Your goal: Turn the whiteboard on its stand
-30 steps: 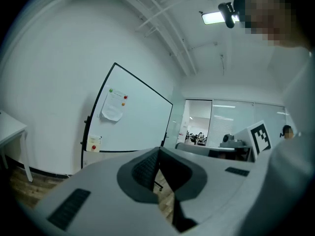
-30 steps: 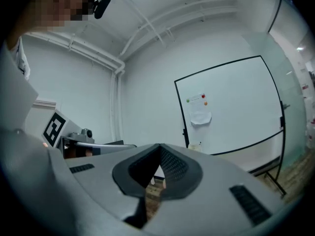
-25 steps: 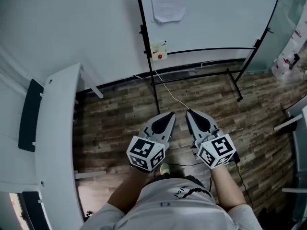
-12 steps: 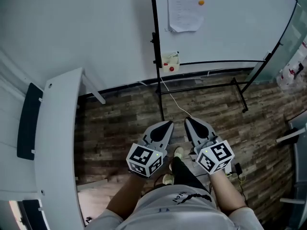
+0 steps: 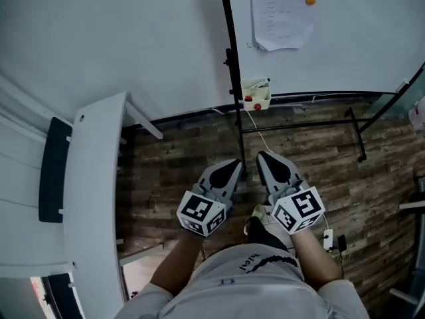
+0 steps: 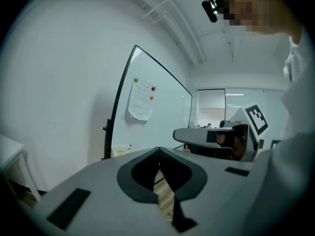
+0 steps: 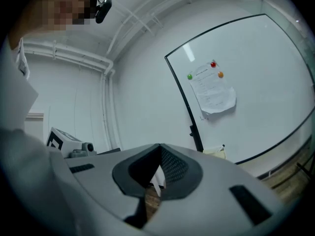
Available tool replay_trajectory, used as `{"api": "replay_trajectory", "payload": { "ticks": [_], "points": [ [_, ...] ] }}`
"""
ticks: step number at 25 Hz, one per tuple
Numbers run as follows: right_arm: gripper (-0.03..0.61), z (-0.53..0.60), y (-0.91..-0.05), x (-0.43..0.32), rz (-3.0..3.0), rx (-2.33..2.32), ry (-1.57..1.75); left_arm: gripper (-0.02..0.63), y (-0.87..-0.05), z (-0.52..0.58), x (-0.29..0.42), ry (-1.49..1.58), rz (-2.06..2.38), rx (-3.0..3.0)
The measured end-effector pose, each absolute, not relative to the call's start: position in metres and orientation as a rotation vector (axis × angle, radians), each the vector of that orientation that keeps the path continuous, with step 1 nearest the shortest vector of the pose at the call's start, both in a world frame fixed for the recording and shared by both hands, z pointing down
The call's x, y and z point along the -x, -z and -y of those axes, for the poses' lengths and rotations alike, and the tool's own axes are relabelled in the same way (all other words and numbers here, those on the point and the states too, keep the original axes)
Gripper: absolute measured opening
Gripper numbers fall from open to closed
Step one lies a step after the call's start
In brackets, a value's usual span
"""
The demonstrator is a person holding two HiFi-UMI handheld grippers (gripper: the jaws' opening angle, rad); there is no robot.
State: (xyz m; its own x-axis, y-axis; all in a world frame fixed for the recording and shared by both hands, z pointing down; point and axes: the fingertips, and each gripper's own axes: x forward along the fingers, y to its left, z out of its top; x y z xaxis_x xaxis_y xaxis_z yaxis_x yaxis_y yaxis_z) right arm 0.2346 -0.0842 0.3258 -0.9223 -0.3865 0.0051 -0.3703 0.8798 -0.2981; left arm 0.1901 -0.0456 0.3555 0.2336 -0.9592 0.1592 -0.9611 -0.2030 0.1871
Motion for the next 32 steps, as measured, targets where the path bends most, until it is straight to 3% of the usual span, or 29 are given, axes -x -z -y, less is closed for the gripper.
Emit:
{"api": "replay_trajectory", "payload": {
  "ticks": [17,32],
  "points": [
    [0.007,0.199,-0.367,-0.137,-3.010,0.517,0.564,0.011,-0.425,0.174,-0.098,-0.145,1.770,-2.266],
    [0.006,0.248,-0.449,-0.023,-2.973,0.945,0.620,0.011,-0.527,0.263,0.004,-0.313,1.399,-2.523]
  ]
}}
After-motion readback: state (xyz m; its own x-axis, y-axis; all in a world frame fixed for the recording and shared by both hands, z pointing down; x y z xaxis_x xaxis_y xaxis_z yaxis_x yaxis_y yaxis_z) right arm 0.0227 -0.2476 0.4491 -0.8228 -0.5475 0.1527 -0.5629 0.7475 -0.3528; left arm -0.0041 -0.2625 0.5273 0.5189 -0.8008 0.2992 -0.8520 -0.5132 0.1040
